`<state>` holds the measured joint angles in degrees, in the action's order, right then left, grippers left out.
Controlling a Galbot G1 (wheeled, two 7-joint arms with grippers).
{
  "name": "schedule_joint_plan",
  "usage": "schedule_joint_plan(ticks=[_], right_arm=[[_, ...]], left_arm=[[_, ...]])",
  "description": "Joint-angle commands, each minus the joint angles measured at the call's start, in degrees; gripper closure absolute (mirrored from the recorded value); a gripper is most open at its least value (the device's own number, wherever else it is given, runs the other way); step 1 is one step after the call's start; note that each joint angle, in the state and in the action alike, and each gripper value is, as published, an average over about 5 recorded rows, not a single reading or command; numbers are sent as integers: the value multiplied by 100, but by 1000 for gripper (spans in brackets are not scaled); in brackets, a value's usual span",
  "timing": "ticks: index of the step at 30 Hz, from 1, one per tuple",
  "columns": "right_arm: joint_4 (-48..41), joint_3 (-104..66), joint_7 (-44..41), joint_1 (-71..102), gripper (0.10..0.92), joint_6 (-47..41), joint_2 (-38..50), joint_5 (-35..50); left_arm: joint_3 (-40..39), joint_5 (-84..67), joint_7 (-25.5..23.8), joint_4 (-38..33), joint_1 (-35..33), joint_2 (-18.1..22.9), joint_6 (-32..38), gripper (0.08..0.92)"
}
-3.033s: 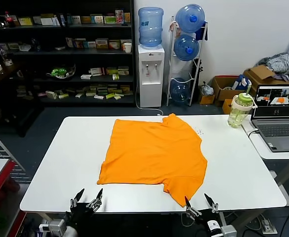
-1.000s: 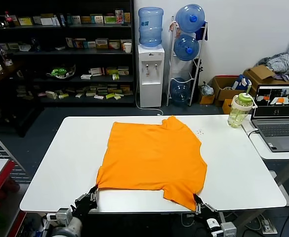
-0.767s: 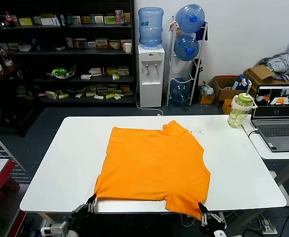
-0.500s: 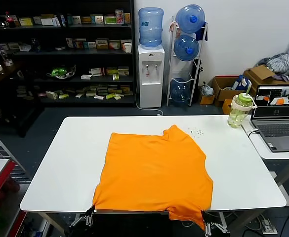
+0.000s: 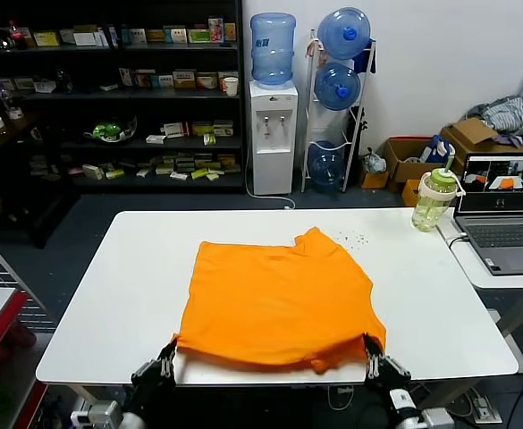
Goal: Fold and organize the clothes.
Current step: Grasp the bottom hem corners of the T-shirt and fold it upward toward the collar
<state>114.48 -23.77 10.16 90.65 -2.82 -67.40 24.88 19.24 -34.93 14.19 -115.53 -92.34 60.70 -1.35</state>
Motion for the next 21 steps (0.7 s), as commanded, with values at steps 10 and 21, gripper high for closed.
schedule_joint_plan(ticks=[10,21], right_arm=[[-1465,485,203,-1828,901,-172,-106,198],[-1457,508,-121,-1682,711,-183,-85,115]], left_arm=[[-395,317,-262,1767,2040,253,132,908],[-370,366,-410,1620,1850,203,51,842]])
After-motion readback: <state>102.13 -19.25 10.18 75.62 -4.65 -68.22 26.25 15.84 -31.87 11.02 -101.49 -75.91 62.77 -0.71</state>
